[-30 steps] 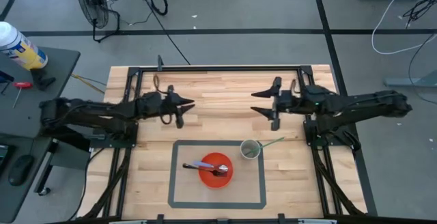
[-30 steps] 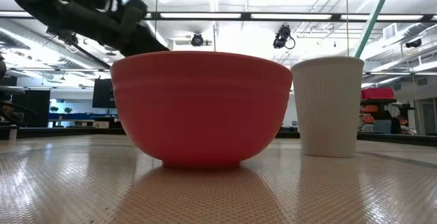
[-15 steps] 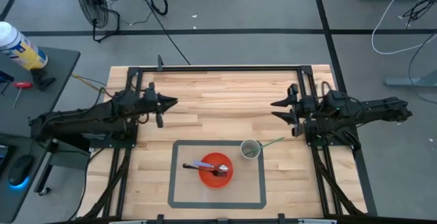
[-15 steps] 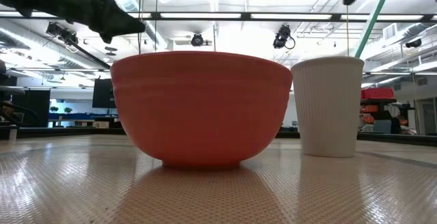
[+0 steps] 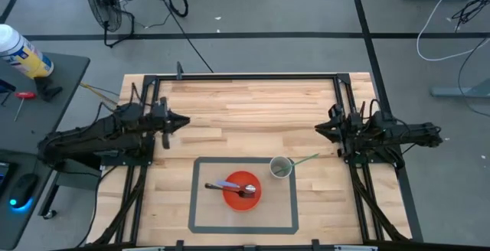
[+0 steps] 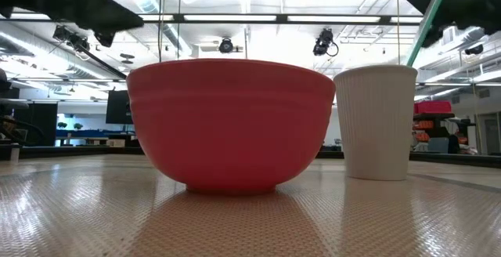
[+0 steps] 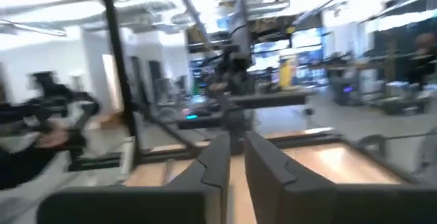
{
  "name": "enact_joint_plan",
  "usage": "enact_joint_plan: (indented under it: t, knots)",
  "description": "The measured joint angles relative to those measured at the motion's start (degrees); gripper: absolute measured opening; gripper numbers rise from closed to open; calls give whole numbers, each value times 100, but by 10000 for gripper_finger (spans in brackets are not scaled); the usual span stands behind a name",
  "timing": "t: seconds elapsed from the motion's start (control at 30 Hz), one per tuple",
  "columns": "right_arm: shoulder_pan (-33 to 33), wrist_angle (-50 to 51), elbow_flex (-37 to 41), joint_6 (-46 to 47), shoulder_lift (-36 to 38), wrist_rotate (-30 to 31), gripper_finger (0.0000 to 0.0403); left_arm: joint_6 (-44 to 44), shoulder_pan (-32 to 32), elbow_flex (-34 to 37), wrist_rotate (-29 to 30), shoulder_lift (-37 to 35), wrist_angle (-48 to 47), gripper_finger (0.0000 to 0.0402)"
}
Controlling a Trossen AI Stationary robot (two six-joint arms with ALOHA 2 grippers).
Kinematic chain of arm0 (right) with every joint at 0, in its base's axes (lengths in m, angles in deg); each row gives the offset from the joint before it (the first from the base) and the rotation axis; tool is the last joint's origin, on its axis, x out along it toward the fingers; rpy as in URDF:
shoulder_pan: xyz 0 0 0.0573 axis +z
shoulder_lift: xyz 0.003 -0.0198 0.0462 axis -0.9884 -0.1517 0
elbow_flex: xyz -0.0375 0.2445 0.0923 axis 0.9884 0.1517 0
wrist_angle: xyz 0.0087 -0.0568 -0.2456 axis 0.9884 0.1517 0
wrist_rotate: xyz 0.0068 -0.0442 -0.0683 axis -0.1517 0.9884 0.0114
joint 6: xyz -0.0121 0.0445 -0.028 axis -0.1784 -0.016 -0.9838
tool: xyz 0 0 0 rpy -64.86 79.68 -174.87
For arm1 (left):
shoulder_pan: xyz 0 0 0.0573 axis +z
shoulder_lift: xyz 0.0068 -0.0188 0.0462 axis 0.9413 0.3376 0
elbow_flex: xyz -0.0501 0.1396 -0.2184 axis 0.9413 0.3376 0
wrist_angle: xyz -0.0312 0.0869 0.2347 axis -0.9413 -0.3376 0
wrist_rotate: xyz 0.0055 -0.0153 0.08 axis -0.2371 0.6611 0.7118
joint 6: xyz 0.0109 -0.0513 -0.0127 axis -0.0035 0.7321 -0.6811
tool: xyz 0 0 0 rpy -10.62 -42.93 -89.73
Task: Pick & Place Utensil
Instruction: Return to Home Position
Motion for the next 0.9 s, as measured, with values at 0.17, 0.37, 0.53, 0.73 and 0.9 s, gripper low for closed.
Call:
enact_joint_plan:
  t: [0.17,0.37,0.53,0.73,0.9]
  knots:
    - [4,149,157,28,-39,-439,29,40,2,93,-3,-826,-17,45]
    - [2,980,211,235,-164,-415,22,282,0,584,-10,-1324,99,45]
    - [2,981,280,792,-253,-250,22,370,-2,1082,-13,-1387,884,45]
    - [2,345,662,655,-391,288,22,515,-5,2090,384,-1385,2326,30]
    - [0,299,657,896,-432,732,22,415,-157,2083,1075,-1382,1740,5]
